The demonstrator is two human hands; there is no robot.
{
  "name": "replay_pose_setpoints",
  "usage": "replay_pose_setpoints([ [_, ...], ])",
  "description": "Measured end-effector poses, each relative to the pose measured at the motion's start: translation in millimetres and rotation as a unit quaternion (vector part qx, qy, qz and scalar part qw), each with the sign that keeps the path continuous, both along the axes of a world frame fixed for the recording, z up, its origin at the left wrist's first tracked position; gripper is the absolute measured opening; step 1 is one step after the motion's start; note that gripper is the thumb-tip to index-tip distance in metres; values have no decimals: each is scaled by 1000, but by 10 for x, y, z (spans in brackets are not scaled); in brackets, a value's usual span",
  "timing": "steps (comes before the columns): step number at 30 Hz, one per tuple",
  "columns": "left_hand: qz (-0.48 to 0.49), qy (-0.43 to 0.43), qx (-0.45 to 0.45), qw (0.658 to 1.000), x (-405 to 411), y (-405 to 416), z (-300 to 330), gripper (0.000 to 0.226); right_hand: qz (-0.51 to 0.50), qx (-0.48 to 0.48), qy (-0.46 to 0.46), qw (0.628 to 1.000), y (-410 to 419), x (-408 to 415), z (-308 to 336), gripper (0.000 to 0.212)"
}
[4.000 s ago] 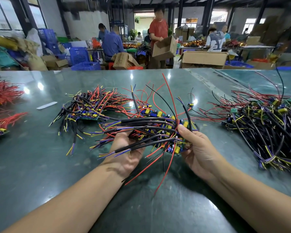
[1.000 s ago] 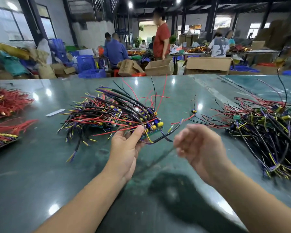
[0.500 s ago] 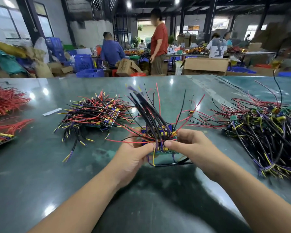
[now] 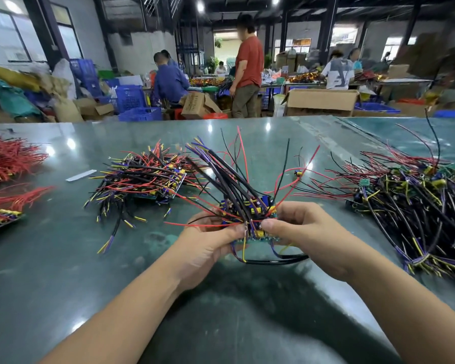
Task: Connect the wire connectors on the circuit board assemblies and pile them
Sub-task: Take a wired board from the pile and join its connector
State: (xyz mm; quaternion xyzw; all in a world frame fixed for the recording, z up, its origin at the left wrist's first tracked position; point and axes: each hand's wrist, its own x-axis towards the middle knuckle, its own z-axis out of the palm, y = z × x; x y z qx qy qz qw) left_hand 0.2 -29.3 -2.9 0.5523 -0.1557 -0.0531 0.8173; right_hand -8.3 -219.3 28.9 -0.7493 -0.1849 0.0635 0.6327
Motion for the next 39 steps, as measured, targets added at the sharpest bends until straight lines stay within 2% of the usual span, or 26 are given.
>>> replay_pose_setpoints([
  [6,17,29,29,999,6,10,-7,38,-28,25,29,999,40,20,-76,6],
  [9,21,23,35,999,-9,15,-5,28,-14,41,39,998,10,32,-97,8],
  [12,5,13,30,999,-21,32,15,19,0,62,38,997,-24,38,-120,23],
  [16,-24,7,31,999,-37,60,26,19,31,101,55,993,-46,45,-147,15],
  [19,-82,2,11,997,-59,73,50,25,68,137,83,985,-43,41,-157,35],
  [23,-82,18,-7,996,-24,77,69,19,59,193,103,974,-9,33,-105,29],
  [25,-45,32,-22,998,2,69,80,17,30,225,118,967,-17,58,-101,25],
  [28,65,64,-54,994,56,95,102,23,-17,278,134,951,-38,101,-108,17],
  [31,203,78,-75,973,182,244,175,13,-68,332,144,930,-73,138,-82,21],
  [33,284,73,-66,954,321,403,277,16,-96,352,138,921,-103,162,-61,24],
  [36,368,49,-9,929,643,709,478,18,-111,343,130,924,-125,161,-35,27],
  [37,392,53,47,917,768,832,547,14,-108,334,131,927,-116,146,-33,26],
  [38,420,65,167,890,874,962,609,16,-103,319,132,933,-101,124,-29,25],
  [39,437,87,344,826,947,1085,658,31,-98,298,133,940,-86,100,-28,23],
])
